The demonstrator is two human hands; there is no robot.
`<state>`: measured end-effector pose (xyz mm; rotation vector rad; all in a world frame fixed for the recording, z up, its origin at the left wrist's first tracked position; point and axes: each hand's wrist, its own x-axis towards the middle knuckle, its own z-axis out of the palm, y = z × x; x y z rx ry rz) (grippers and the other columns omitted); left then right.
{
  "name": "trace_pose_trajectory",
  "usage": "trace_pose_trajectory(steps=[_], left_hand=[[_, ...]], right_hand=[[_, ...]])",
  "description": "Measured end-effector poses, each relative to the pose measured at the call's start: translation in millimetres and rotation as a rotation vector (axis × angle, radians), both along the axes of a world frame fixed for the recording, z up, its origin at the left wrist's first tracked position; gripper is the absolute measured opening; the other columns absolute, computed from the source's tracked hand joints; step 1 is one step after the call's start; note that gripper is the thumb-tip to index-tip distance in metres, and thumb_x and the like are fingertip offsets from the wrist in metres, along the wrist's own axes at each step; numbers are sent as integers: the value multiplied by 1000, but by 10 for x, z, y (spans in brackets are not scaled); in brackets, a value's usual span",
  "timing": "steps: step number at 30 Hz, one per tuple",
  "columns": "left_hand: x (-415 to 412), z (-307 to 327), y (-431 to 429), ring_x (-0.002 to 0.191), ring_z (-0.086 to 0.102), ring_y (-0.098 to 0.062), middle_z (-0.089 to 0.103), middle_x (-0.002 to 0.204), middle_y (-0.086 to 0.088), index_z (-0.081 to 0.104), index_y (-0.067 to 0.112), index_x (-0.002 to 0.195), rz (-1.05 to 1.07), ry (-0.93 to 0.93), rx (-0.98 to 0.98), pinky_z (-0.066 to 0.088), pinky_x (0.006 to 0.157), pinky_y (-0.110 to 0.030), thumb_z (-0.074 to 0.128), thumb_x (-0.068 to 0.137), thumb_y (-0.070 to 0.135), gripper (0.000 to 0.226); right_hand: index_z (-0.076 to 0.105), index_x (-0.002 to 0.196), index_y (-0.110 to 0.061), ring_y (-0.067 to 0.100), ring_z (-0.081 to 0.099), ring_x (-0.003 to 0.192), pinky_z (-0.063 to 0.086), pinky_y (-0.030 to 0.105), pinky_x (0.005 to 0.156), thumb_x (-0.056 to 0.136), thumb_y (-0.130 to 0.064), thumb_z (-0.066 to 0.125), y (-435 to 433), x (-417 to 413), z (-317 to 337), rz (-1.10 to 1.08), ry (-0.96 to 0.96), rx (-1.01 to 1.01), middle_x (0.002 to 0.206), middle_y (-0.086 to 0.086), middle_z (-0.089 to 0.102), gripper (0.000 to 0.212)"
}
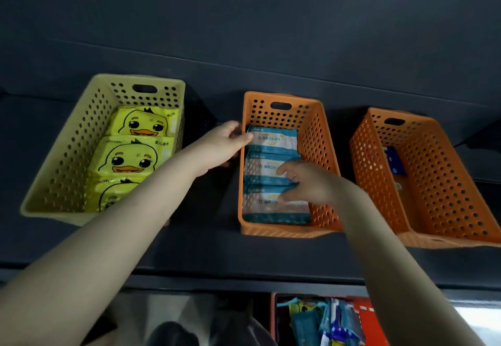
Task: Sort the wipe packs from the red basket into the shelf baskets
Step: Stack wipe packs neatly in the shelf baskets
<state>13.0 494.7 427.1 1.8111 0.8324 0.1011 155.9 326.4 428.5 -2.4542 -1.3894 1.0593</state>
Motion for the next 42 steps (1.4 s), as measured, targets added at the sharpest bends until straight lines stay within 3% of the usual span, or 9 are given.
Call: trace_pose_trajectory(steps=[3,11,18,22,26,32,37,40,42], left_hand=[[-163,135,-73,102,56,-8,59,132,2,50,21,137,-110,101,328,43,85,-26,54,97,41,45],[-1514,259,-974,110,60,-15,60,128,6,56,24,129,-194,-97,733,51,90,-36,55,96,30,33],[-2779,-331,-2010,107,60,-4,61,121,13,59,27,126,-294,-170,462,48,90,-26,57,95,27,30],[-3141,-701,-2580,100,60,5,64,118,12,60,27,123,-302,-138,258,45,83,-10,59,95,24,28],[-3139,-1005,-2986,104,59,1,62,121,12,59,25,127,-400,-83,169,45,87,-15,57,97,28,30],[-2660,-1465,-3510,104,60,-7,63,122,4,58,24,126,-406,71,-31,48,90,-25,55,97,31,29],[-2022,-2141,-3960,102,57,-6,63,125,-4,58,16,126,-306,168,-108,43,84,-17,54,98,30,32],[-1681,-2639,-4284,110,59,-9,63,126,-3,58,12,126,-210,216,-174,40,82,-6,54,99,26,31],[-1486,-3017,-4468,117,60,-17,62,122,1,59,17,120,-173,239,-230,41,89,-14,54,99,26,24]], right_hand=[[50,134,-23,17,52,122,42,27,92,86,-29,72,-222,-173,255,-55,-65,183,135,0,54,53],[59,127,-15,16,57,108,35,15,84,86,-24,72,-1502,-1355,337,-385,-345,632,124,3,62,43],[61,126,-12,19,61,109,37,15,82,87,-20,71,-2790,-2857,-260,-669,-235,471,120,3,65,40],[61,126,-14,20,60,113,45,27,91,86,-22,72,-3444,-3432,-469,-752,-190,369,124,2,64,42],[61,125,-13,20,61,107,45,28,85,85,-20,73,-3886,-3638,-700,-845,-182,351,120,3,66,42],[60,124,-14,18,61,102,49,31,82,87,-20,71,-4311,-3140,-1044,-988,-96,316,121,2,65,40],[61,120,-7,16,61,91,44,21,68,87,-18,71,-4609,-2170,-1622,-1050,48,231,118,6,66,36],[63,119,-5,25,63,103,49,32,81,89,-20,69,-4795,-1519,-2208,-1032,171,102,120,11,67,35],[63,120,-4,29,63,107,51,40,90,90,-21,68,-4888,-1132,-2639,-991,251,29,120,15,66,35]])
